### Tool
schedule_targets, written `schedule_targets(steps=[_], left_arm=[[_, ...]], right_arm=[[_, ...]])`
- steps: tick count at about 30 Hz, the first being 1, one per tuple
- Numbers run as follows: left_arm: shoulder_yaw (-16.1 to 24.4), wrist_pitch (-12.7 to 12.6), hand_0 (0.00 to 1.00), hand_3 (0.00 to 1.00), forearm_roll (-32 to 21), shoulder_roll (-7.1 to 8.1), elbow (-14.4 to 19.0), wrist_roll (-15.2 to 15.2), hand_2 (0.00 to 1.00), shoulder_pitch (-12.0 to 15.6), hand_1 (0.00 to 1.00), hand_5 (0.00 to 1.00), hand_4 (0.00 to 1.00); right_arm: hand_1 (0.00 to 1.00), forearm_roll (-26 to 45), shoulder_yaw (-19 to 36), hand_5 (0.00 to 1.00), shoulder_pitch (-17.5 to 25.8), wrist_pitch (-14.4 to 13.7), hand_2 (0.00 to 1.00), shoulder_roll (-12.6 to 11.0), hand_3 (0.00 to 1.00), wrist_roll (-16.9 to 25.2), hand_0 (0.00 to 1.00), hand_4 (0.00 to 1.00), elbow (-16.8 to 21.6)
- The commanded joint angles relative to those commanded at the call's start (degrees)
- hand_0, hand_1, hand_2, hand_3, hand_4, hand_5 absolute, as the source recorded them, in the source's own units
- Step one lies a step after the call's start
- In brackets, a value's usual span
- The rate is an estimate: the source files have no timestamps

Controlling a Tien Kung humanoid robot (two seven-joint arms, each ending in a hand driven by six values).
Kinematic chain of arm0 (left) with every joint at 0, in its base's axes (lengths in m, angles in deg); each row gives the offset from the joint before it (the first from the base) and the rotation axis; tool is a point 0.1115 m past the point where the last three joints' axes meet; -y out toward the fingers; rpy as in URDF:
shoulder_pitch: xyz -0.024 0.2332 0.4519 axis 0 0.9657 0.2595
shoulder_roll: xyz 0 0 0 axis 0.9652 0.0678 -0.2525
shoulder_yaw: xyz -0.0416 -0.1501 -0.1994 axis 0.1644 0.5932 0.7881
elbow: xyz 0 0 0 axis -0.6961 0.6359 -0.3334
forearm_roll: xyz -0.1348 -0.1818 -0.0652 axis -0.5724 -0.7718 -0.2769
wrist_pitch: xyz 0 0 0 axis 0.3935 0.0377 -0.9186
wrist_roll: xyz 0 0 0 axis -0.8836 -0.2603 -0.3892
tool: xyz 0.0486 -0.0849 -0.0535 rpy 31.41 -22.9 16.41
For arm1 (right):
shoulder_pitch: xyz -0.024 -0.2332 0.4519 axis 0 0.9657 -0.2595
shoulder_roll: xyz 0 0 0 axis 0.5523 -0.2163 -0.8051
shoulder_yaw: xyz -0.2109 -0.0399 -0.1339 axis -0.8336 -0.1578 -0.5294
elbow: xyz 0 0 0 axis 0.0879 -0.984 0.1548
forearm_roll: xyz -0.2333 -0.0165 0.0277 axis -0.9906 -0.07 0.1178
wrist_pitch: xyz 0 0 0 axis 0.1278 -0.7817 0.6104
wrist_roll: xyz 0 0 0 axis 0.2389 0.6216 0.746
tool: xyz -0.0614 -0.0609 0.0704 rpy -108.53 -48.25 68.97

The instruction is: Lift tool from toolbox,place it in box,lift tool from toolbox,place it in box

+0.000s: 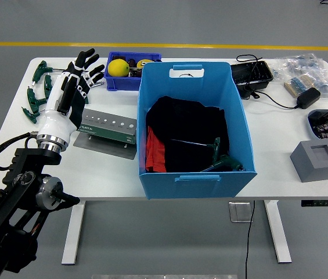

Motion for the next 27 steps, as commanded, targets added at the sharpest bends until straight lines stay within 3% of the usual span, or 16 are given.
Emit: schedule_targets(steps=[1, 2, 7, 9, 17, 25, 27], left_arm=[[0.12, 0.16, 0.700, 0.722, 0.04, 0.06, 0.02, 0.03, 0.741, 0.34, 0.676, 0.779, 0.944], [0.16, 0.34, 0.636, 0.696, -0.14, 0.29, -0.13, 0.32, 0.705, 0.87, 0.647, 0.780, 0.942], [-1.88, 0.23, 0.636, 0.696, -8.49, 2.22, -1.22, 4.03, 0.705, 1.72, 0.647, 0.780, 0.942], [-1.92, 0.37, 0.584, 0.675, -9.92, 2.57, -1.14, 4.70, 0.671, 1.86, 0.625, 0.782, 0.930], [0.77, 1.11, 0.589, 0.679, -4.78, 1.48, -0.85, 3.68, 0.675, 2.57, 0.631, 0.800, 0.939], [1.80, 1.45, 0.596, 0.683, -3.80, 0.56, -1.20, 3.12, 0.675, 3.75, 0.629, 0.810, 0.936], [2.08, 1.49, 0.578, 0.676, -3.57, 0.51, -1.14, 3.05, 0.639, 3.95, 0.591, 0.816, 0.930]], right_arm=[[0.661, 0.18, -0.16, 0.692, -0.01, 0.01, 0.726, 0.01, 0.570, 0.02, 0.681, 0.769, 0.00], [0.660, 0.55, -0.55, 0.692, -0.05, 0.04, 0.726, 0.03, 0.570, 0.05, 0.681, 0.769, 0.00], [0.660, -0.15, 0.24, 0.692, -0.04, 0.06, 0.726, 0.10, 0.570, -0.10, 0.681, 0.769, 0.00], [0.659, -0.74, 1.02, 0.691, -0.01, 0.00, 0.725, 0.15, 0.568, -0.24, 0.679, 0.769, 0.00], [0.660, -0.32, 0.60, 0.693, 0.07, 0.10, 0.724, 0.28, 0.568, -0.23, 0.678, 0.767, 0.00], [0.658, -0.10, 0.43, 0.696, 0.48, 0.24, 0.723, 0.38, 0.569, -0.15, 0.678, 0.766, 0.00], [0.658, -0.07, 0.44, 0.698, 0.57, 0.26, 0.723, 0.39, 0.569, -0.12, 0.678, 0.764, 0.00]])
